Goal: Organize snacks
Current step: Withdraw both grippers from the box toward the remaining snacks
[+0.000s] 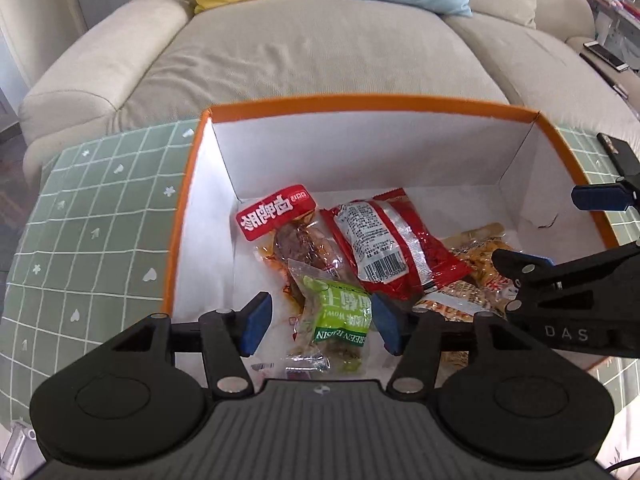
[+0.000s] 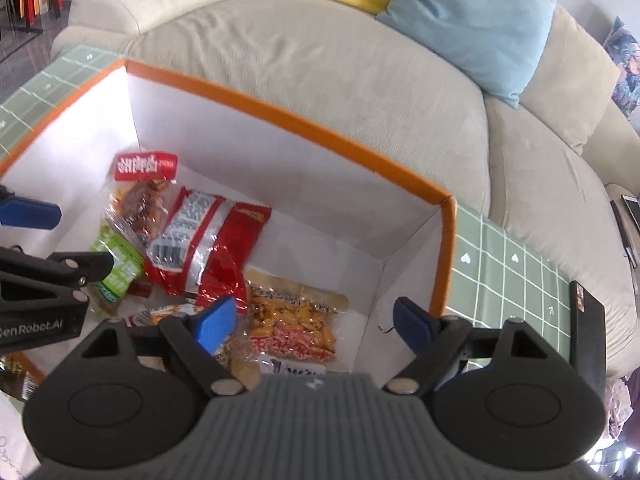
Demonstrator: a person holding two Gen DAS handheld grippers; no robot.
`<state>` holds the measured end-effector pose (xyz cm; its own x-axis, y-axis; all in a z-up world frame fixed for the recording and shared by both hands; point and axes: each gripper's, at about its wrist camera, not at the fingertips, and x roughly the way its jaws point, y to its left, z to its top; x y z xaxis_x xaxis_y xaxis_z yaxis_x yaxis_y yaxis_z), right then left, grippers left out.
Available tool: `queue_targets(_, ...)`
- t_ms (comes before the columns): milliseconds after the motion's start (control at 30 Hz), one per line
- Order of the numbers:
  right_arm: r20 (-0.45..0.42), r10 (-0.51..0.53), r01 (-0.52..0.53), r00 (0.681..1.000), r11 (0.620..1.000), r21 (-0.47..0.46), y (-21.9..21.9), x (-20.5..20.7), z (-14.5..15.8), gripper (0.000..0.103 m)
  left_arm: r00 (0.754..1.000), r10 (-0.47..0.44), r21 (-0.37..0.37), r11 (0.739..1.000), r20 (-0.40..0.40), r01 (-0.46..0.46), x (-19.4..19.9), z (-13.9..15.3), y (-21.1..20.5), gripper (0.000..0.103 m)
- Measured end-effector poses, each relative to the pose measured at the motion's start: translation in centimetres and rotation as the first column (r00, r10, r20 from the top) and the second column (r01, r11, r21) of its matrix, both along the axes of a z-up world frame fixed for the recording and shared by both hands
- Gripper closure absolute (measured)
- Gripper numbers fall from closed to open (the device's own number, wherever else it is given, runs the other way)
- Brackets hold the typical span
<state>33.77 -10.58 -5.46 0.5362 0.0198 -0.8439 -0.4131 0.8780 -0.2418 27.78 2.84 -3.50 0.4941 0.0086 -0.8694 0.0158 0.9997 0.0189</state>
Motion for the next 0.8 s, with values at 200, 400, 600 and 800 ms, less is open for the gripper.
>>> queue_targets(200,0.039,0.001,-0.003,0.999,0.999,0.052,-0.4,-1.8,2.2,0.019,0.999,-0.013,0.003,1.0,0.048,0.013,-1.8,2.2,-0.2,0.035)
queue_targets(400,0.101,-0.017,0.004,0.995,0.991,0.13,-1.3,-5.2,4.8,0.02,0.991,-0.017,-0.016,1.0,0.136,0.019,-4.7,4.9,-0.3,0.035)
queue_targets(600,0.223,-0.038,-0.014,0.974,0.973,0.23,-2.7,-10.1,7.0,0.02,0.975,-0.023,-0.089,0.995,0.22,0.044,-8.2,7.0,0.6,0.036)
queue_targets(800,0.311,-0.058,-0.044,0.949,0.95,0.31,-3.7,-15.3,7.1,0.02,0.966,-0.023,-0.161,0.985,0.259,0.067,-11.9,7.0,1.4,0.036)
